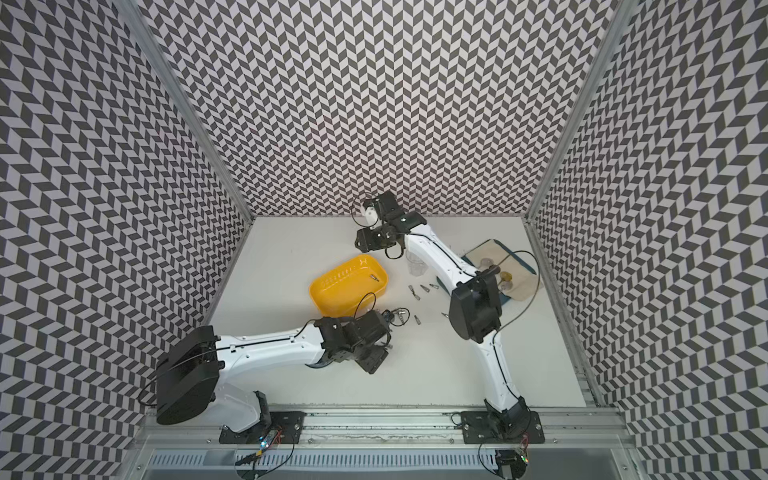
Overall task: Put the bit on the desktop into the storage box
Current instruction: Pick up the screwdriver bit from the center of the board.
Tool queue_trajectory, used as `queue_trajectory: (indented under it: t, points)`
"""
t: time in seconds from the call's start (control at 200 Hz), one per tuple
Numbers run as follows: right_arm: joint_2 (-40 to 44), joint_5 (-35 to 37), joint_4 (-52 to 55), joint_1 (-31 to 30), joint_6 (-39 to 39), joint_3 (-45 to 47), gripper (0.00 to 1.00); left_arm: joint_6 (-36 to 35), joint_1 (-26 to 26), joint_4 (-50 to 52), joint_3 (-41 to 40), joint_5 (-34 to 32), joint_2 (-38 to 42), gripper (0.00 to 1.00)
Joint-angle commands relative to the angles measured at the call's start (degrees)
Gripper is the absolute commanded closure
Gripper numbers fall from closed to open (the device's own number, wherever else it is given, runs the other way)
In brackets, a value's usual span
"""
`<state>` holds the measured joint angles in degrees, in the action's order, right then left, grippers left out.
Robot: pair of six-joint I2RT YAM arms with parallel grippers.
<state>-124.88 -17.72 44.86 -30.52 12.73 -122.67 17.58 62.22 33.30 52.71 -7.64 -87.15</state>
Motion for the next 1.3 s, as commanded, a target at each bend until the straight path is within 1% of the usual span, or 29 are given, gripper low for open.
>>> queue_trajectory:
  t: [0.0,0.09,0.2,0.401,0.556,0.821,1.292]
  points:
    - [4.99,0.09,-0.54,4.25,2.11,5.25,0.42,-1.13,-0.42,-2.14,-0.59,0.26,-1.52,0.33]
    - [8.62,0.50,-0.39,6.69,1.66,10.92,0.42,-1.41,-0.90,-2.48,-0.72,0.20,-2.11,0.35]
    - [12.38,1.27,-1.06,8.25,0.91,16.95,0.42,-1.93,-1.30,-2.89,-0.73,0.68,-2.92,0.40]
    - [17.56,1.51,-3.32,10.88,1.16,24.29,0.43,-2.17,-2.46,-3.92,-0.90,0.30,-4.21,0.45]
    - [19.44,1.18,-3.63,12.45,0.68,26.49,0.44,-2.19,-3.66,-3.77,-0.29,0.85,-6.35,0.46]
    - [21.20,0.93,-3.30,14.39,-0.08,28.49,0.44,-3.26,-3.64,-3.94,0.95,0.68,-8.19,0.47]
    - [25.73,0.66,-3.38,16.98,-1.13,34.72,0.44,-5.45,-4.64,-3.86,4.21,1.24,-12.59,0.49]
